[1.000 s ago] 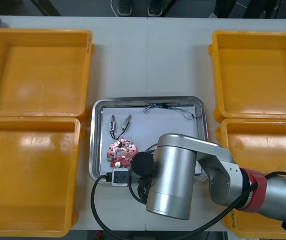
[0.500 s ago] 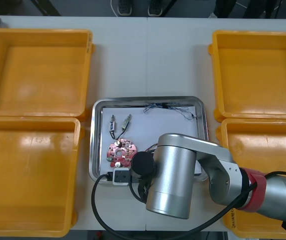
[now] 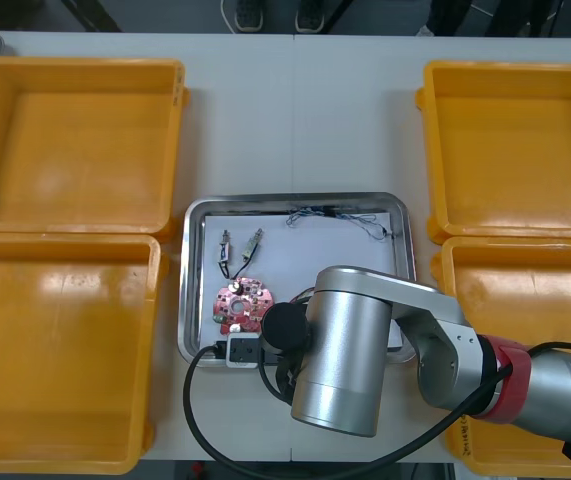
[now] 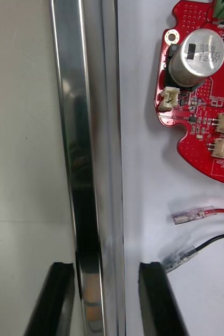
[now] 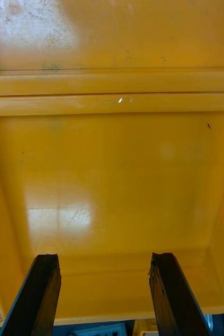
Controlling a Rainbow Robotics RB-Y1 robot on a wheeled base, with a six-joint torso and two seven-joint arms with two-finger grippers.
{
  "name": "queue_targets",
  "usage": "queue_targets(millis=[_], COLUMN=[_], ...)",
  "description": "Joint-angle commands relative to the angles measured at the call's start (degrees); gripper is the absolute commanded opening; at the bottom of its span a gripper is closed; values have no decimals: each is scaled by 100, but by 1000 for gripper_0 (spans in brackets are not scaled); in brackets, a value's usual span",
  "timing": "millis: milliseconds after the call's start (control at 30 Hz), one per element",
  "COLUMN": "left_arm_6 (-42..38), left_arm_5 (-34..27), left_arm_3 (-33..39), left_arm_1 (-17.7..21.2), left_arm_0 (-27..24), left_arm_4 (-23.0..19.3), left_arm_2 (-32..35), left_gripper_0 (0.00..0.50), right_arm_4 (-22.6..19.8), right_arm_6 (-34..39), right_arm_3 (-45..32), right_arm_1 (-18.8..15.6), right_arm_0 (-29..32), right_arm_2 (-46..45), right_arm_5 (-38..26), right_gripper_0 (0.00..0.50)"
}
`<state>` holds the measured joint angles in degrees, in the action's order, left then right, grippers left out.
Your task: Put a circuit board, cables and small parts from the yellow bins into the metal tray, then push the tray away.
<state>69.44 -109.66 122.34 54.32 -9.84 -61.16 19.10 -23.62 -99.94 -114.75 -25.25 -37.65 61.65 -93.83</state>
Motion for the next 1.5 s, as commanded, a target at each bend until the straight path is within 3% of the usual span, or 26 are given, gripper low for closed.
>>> queue_targets(millis=[33,133,533,833,1033,1500], left_arm_6=[386,386,386,386,386,386], left_arm_5=[-34,-34,-34,-34,-34,-34], left_arm_3=[167,167,167,167,167,167], left_arm_1=[272,272,272,272,272,272], left_arm_0=[105,105,105,105,105,105], left_arm_4=[51,51,51,51,51,51], left_arm_2=[199,199,199,199,199,199], left_gripper_0=[500,500,500,500,500,500], right_arm_4=[77,112,121,77,-187,-187], right_arm_6=[150,150,150,229,229,203], right_arm_3=[-74,-74,-74,-74,146,594], right_arm_1=[21,12,-120,-287,-243,-155], right_arm_0=[-155,-155,-322,-823,-1113,-1509], right_arm_2=[111,102,137,418,427,427], right_arm_5=[50,50,58,50,50,76], right_gripper_0=[37,0,0,0,0,0])
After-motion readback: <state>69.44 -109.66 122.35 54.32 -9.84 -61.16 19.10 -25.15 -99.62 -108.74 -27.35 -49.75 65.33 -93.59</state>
